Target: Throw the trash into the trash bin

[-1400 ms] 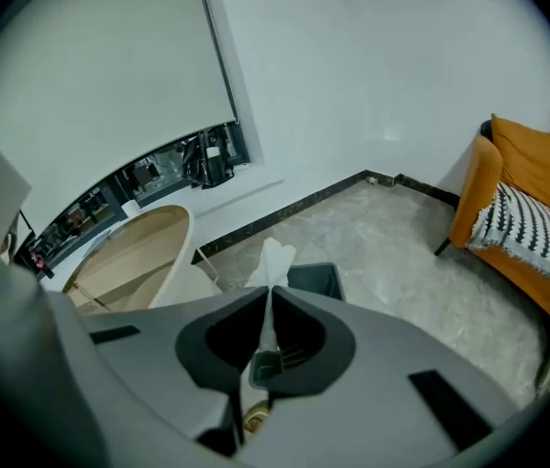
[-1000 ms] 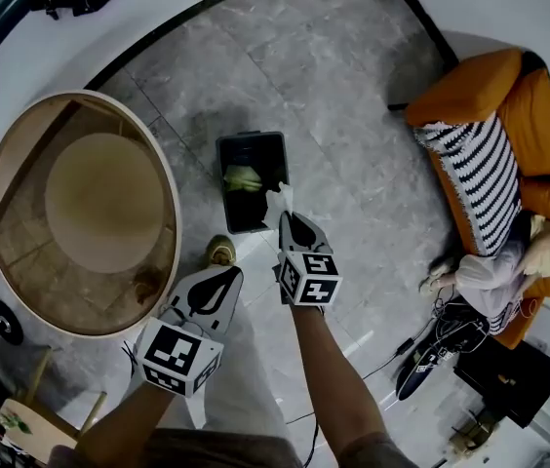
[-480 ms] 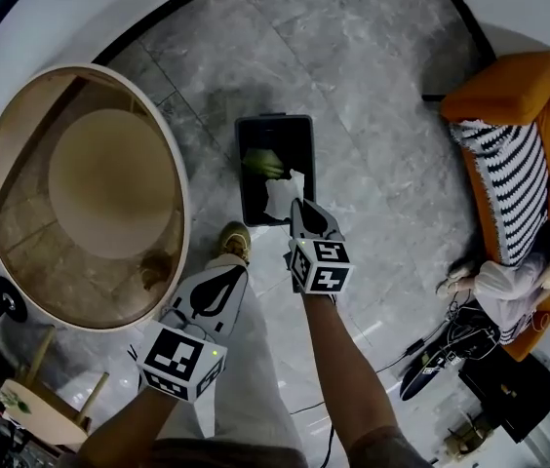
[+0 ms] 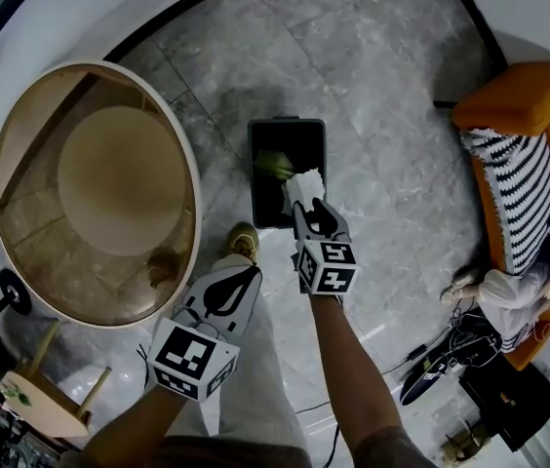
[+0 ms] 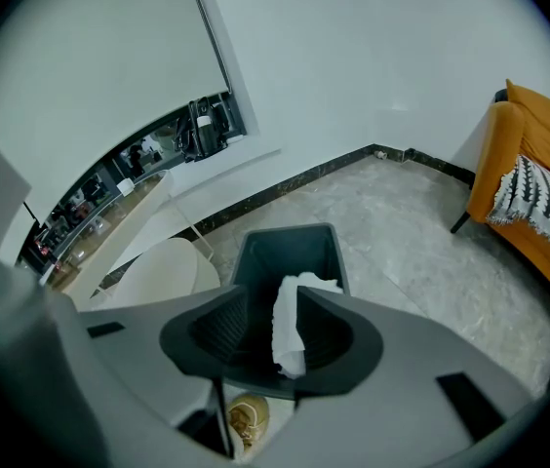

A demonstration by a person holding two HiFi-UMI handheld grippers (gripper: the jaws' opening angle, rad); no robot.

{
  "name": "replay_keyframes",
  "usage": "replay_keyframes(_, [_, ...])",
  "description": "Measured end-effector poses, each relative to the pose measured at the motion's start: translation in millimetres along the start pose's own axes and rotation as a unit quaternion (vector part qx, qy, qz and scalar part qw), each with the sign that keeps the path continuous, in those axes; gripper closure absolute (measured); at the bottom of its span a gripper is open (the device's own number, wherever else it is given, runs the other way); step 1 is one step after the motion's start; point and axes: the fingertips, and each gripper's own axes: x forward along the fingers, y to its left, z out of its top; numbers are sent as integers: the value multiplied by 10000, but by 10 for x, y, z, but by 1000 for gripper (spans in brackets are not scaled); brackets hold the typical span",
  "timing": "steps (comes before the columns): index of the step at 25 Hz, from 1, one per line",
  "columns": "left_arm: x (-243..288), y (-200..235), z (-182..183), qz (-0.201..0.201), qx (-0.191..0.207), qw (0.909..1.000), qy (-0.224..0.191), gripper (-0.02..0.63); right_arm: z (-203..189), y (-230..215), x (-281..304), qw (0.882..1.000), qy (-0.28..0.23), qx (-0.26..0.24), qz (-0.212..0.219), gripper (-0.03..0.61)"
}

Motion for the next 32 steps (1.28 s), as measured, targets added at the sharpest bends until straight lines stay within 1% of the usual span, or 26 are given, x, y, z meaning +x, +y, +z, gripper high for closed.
replay_keyframes(4, [-14,48,4,14,-13,10000,-20,595,-29,29,26,10000,36,-10,1,407])
replay_keyframes(9, [-71,53,19,5,-25,10000,-39,595,-39,80,-11,10000,51,2,-3,407])
replay_keyframes(13, [-169,65,86,5,-67,9999,-133,595,31,170,-89,10000,5,-15,0,408])
replay_keyframes(15, [-235,77,133,23,-84,9998,-185,595,94,249,-149,10000,-46,-45,20,423])
replay_keyframes(17, [-322,71,190,32,-89,9997,-241,595,167,341,-238,9999,-110,-119,28,457])
replay_keyframes(18, [-377,68,217,36,-91,9996,-269,595,205,402,-289,9997,-145,-173,43,492])
replay_keyframes(19, [-440,70,242,42,-98,9995,-295,595,244,478,-339,9996,-178,-228,74,545])
replay_keyframes(20, [-508,76,263,52,-108,9994,-317,595,280,565,-388,9994,-202,-263,119,554])
replay_keyframes(25, [-879,96,352,160,-159,9991,-366,595,467,1022,-661,9989,-258,-231,316,558])
replay_keyframes(27, [-1047,72,404,203,-124,9990,-391,595,584,1187,-794,9986,-314,-267,346,558])
replay_keyframes(30, [-1344,33,541,268,-4,9985,-469,595,878,1468,-1028,9971,-515,-364,427,560])
replay_keyframes(32, [-1584,2,654,329,71,9981,-525,595,1100,1713,-1236,9950,-682,-431,597,559])
